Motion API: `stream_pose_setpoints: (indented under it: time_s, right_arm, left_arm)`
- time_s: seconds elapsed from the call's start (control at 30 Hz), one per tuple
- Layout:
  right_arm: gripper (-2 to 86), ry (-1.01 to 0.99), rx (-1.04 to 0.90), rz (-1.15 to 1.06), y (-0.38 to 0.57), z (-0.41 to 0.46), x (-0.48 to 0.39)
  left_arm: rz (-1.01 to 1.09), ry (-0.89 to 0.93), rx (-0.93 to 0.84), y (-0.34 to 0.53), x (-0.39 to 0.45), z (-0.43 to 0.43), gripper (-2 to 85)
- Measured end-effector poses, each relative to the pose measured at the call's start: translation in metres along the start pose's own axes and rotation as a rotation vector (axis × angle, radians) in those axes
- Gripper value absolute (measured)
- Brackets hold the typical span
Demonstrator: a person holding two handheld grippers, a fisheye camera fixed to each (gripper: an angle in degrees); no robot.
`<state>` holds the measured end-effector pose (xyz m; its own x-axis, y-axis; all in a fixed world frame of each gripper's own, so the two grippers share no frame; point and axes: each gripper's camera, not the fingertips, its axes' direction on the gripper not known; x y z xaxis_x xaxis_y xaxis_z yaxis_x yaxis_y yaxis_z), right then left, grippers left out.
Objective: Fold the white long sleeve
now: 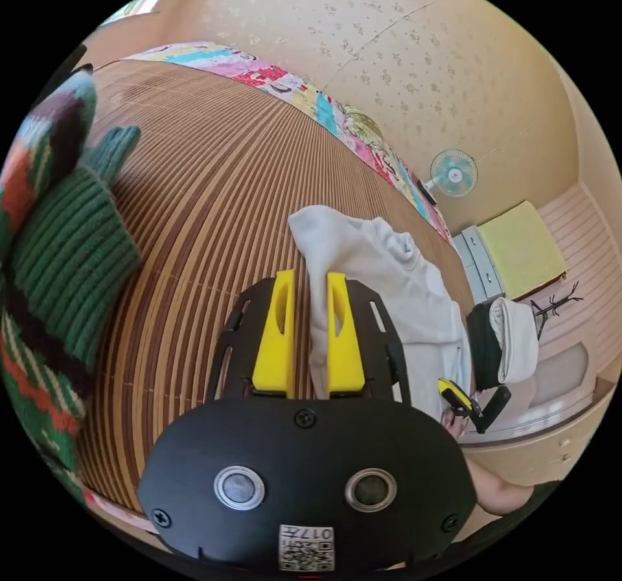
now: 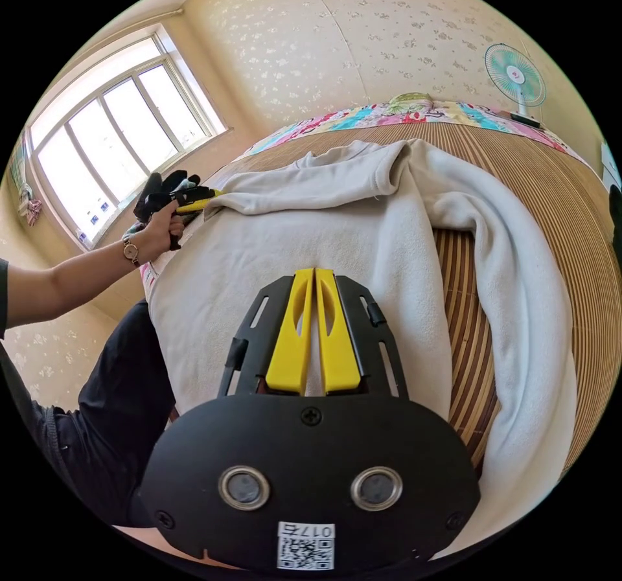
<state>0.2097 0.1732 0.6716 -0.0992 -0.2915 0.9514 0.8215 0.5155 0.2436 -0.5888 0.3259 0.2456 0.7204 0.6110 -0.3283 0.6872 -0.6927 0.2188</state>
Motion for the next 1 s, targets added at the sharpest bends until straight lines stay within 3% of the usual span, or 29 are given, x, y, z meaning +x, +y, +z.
stream_pose_setpoints:
  time_s: [0.1, 0.17, 0.27, 0.33, 0.4, 0.47, 0.57, 0.67, 0.73, 0.9, 1.0]
  right_arm:
    - [0.5, 0.001, 0.001, -0.002, -0.003, -0.002, 0.001]
    - [0.5, 0.002, 0.002, -0.003, -0.005, -0.004, 0.002]
    - [0.4, 0.003, 0.003, -0.005, -0.009, -0.008, 0.003]
    - [0.4, 0.006, 0.004, -0.008, -0.011, -0.01, 0.003]
    - [0.4, 0.002, 0.003, -0.004, -0.014, -0.012, 0.005]
    - [0.4, 0.0, 0.001, -0.001, -0.019, -0.016, 0.007]
    - [0.5, 0.002, -0.002, 0.001, -0.025, -0.021, 0.01]
    - [0.5, 0.02, -0.002, -0.004, -0.032, -0.026, 0.01]
    - [0.6, 0.041, -0.012, -0.008, -0.038, -0.03, 0.008]
    - [0.7, 0.113, -0.106, 0.094, -0.059, -0.053, 0.006]
    - [1.1, 0.173, 0.099, 0.217, -0.03, -0.126, -0.002]
  left_arm:
    - [0.121, 0.055, 0.047, 0.017, 0.037, -0.016, 7.9]
    - [0.22, 0.081, -0.017, 0.031, 0.062, -0.009, 6.9]
    - [0.326, -0.231, -0.213, 0.075, 0.09, 0.041, 0.4]
    - [0.446, -0.397, -0.132, 0.111, 0.111, 0.058, -0.3]
    - [0.406, -0.448, -0.173, 0.108, 0.121, 0.064, -0.6]
    - [0.302, -0.405, -0.193, 0.107, 0.127, 0.055, -0.8]
    - [0.371, -0.226, -0.119, 0.142, 0.153, 0.036, -0.8]
    - [0.327, -0.216, -0.228, 0.179, 0.144, 0.075, -0.5]
    - [0.338, -0.151, -0.076, 0.205, 0.123, 0.066, -0.5]
    - [0.406, -0.229, -0.04, 0.219, 0.131, 0.068, -0.8]
    - [0.43, -0.226, -0.012, 0.227, 0.125, 0.066, -1.0]
